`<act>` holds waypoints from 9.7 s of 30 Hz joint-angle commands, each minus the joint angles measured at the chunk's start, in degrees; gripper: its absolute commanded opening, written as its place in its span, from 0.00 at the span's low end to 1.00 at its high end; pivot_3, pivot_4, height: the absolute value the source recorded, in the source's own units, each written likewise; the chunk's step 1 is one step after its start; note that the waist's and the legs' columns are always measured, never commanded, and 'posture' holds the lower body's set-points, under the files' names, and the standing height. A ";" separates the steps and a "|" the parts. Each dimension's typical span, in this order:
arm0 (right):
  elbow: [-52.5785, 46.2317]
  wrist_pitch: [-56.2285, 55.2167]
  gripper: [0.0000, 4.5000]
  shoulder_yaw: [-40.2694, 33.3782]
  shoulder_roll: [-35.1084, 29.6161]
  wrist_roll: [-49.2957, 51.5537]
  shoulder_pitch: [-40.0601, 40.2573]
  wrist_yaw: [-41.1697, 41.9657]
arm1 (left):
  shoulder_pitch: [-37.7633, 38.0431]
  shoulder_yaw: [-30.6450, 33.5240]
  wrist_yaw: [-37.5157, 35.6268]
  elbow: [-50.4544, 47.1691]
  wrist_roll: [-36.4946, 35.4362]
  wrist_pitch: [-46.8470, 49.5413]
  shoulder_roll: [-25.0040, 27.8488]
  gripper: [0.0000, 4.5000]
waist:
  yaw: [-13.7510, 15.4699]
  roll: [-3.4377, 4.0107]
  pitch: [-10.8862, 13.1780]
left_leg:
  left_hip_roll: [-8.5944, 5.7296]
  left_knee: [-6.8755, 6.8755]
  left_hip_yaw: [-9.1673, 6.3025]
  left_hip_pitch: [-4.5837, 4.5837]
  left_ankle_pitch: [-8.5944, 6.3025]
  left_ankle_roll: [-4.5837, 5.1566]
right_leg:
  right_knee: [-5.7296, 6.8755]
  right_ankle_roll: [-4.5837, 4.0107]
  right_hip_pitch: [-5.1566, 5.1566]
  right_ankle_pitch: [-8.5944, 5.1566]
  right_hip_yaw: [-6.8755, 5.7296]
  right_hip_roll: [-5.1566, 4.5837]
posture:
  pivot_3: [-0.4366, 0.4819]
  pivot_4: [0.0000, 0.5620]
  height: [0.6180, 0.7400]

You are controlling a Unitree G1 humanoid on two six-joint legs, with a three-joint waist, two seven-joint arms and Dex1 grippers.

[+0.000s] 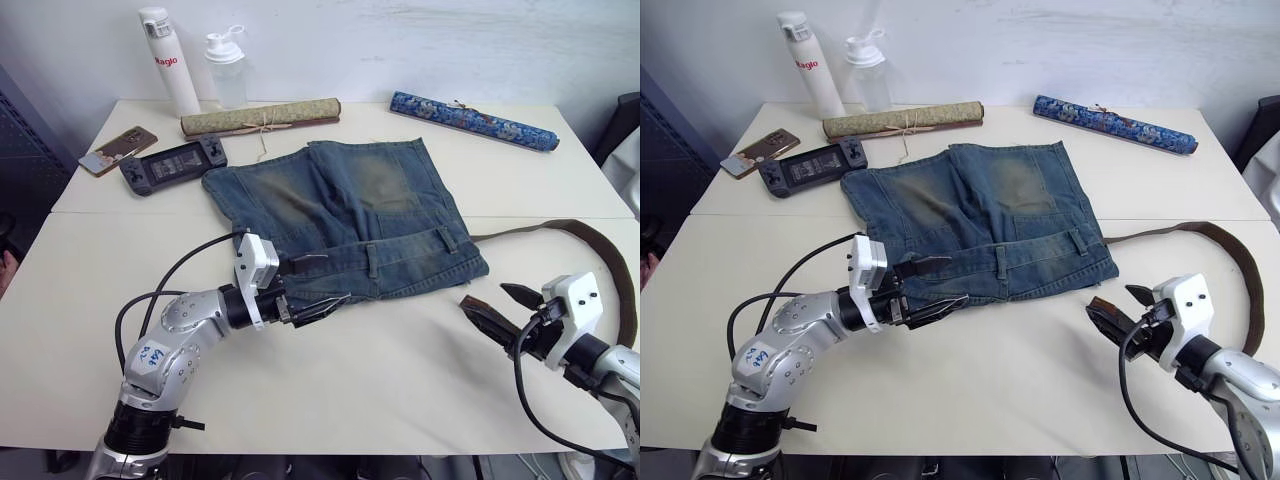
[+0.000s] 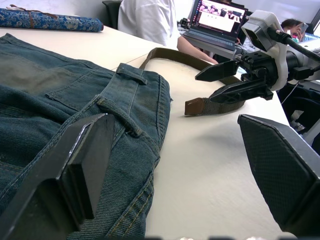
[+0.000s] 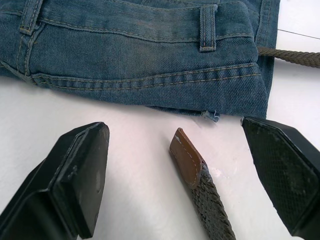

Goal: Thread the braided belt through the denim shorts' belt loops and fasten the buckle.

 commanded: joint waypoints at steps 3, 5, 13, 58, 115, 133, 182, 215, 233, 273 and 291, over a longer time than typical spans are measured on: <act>-0.31 -0.38 1.00 -2.29 -2.85 -0.53 0.69 2.02 | -0.62 -0.90 -3.80 -2.04 -0.11 -1.26 2.21 0.95 | 0.00 0.02 0.01 | 0.00 0.00 0.01 0.00 0.00 0.00 | 0.00 0.00 0.00 0.00 0.00 0.01 | 0.48 0.27 0.82; 0.63 0.10 1.00 -2.57 -4.90 -1.39 1.57 3.12 | -0.33 -1.28 -4.65 -2.05 0.19 -1.69 2.77 0.95 | 0.05 0.03 0.01 | 0.00 -0.01 0.01 0.00 0.00 0.00 | -0.01 0.00 0.00 0.00 0.00 0.01 | 0.48 0.27 0.82; 5.63 2.66 1.00 -0.88 -12.50 -4.48 2.78 7.02 | 1.17 -1.91 -4.89 -2.76 0.08 -1.82 2.79 0.95 | 0.02 0.03 0.01 | 0.00 0.00 0.00 0.00 -0.01 0.01 | -0.02 0.00 0.01 0.00 0.00 -0.01 | 0.48 0.27 0.82; -11.82 8.36 0.00 25.57 -19.92 -4.54 -18.48 22.16 | -4.39 -8.45 -15.35 0.91 -0.16 -1.89 3.77 1.00 | 0.01 0.06 0.03 | -0.03 0.11 -0.06 -0.11 -0.03 0.01 | -0.19 0.02 0.04 0.01 -0.11 -0.02 | 0.48 0.27 0.82; -21.96 14.41 0.98 8.25 6.06 56.96 14.11 -22.90 | -5.14 0.31 -0.31 3.04 -18.09 21.59 -8.59 0.00 | 0.07 -0.12 -0.08 | 0.01 0.12 -0.16 -0.01 -0.11 0.16 | -0.13 0.04 0.17 0.02 -0.05 0.03 | 0.48 0.27 0.82; -17.44 -2.98 0.98 15.24 26.33 52.03 10.08 -26.71 | -4.81 0.03 0.72 2.35 -18.71 21.67 -9.14 0.00 | -0.08 -0.01 -0.04 | 0.00 0.02 -0.11 -0.08 -0.09 0.07 | -0.11 0.01 0.00 0.01 0.02 0.01 | 0.48 0.27 0.82; -9.75 -8.28 0.00 -5.30 15.68 65.81 7.69 -27.26 | -12.54 -21.19 2.76 21.39 30.30 -21.67 -0.59 0.89 | 0.06 0.15 -0.02 | -0.01 -0.02 0.00 -0.09 -0.40 0.60 | -0.19 -0.01 -0.01 0.01 0.04 -0.07 | 0.48 0.27 0.82; -9.76 -1.47 0.00 -7.18 6.71 65.98 8.02 -26.75 | 2.42 -6.34 -9.88 23.13 27.33 -60.89 17.49 0.01 | -1.32 0.41 0.00 | 0.08 -0.04 0.00 -0.06 -0.40 0.57 | -0.12 -0.06 -0.04 -0.03 0.01 -0.14 | 0.48 0.27 0.82; -0.57 3.35 0.00 -6.09 0.56 62.73 -0.20 -30.85 | 7.44 2.03 -13.06 -0.81 -10.22 -10.09 20.30 0.63 | -1.54 0.43 0.01 | 0.07 -0.01 -0.04 -0.05 -0.29 0.37 | -0.09 -0.02 -0.02 -0.01 0.01 -0.11 | 0.48 0.27 0.82; 6.52 14.76 0.00 8.30 12.62 55.18 -13.21 -45.30 | 1.74 -3.29 -8.94 -1.21 3.52 -12.37 7.97 0.63 | -1.41 0.45 -0.01 | 0.02 0.00 0.03 -0.09 -0.22 0.25 | -0.10 -0.01 -0.04 0.00 0.03 -0.04 | 0.48 0.27 0.82; 11.32 14.17 0.00 8.18 19.80 64.69 -14.30 -51.34 | -14.72 -19.76 11.47 27.57 49.73 -52.77 -0.20 0.63 | -1.49 0.46 -0.02 | 0.09 -0.02 0.08 -0.10 -0.35 0.50 | 0.01 -0.01 -0.12 0.00 0.04 0.00 | 0.48 0.27 0.82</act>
